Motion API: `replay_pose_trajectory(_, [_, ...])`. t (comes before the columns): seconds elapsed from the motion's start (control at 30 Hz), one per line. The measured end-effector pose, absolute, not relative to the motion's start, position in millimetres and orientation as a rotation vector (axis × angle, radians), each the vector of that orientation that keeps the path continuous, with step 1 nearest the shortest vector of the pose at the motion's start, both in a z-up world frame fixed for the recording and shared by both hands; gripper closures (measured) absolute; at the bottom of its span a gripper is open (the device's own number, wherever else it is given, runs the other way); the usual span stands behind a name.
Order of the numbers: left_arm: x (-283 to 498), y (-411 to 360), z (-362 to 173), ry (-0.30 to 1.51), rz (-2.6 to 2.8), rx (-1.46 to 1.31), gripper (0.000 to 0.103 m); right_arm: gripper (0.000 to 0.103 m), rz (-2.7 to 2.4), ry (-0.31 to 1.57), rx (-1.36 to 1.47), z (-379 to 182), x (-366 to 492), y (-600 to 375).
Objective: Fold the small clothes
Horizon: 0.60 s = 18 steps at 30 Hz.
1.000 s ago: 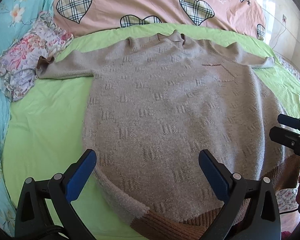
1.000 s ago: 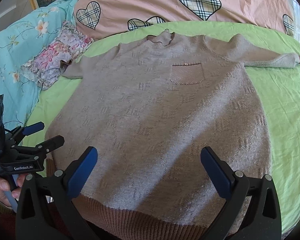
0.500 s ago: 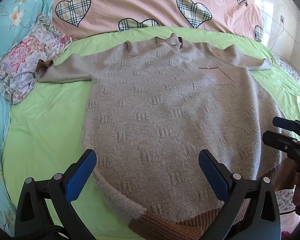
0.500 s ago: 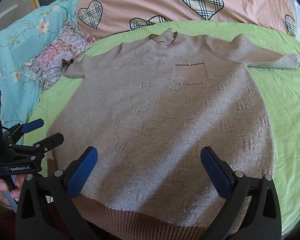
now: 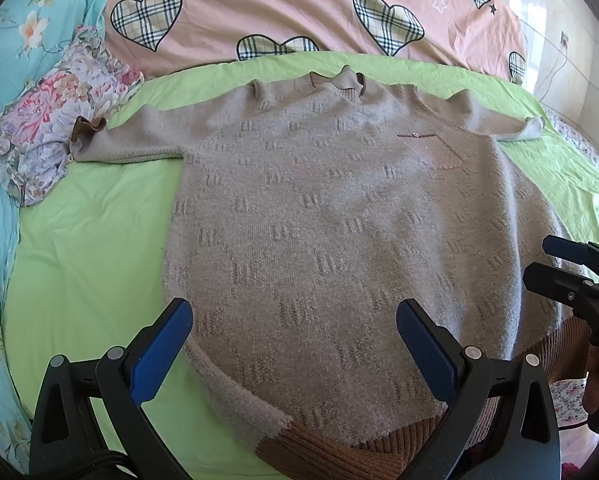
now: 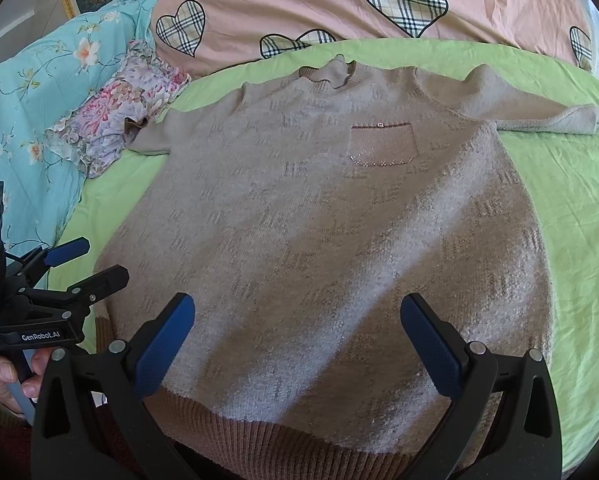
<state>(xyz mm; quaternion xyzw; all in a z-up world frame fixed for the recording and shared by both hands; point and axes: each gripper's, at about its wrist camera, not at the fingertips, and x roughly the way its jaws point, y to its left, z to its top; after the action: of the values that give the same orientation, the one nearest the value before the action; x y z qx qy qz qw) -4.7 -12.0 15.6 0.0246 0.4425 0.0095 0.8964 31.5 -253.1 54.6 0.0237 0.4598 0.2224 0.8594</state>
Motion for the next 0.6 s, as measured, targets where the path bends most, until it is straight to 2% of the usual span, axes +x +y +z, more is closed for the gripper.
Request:
replay_pose_trajectory(0.3, [8, -7, 17, 0.931, -0.015, 0.047, 0.001, 0.001, 0.450, 1.018, 0.018, 64, 38, -254])
replay_pose_trajectory(0.6, [39, 2, 17, 0.944, -0.021, 0.057, 0.001, 0.001, 0.461, 0.980, 0.048, 70, 65, -262])
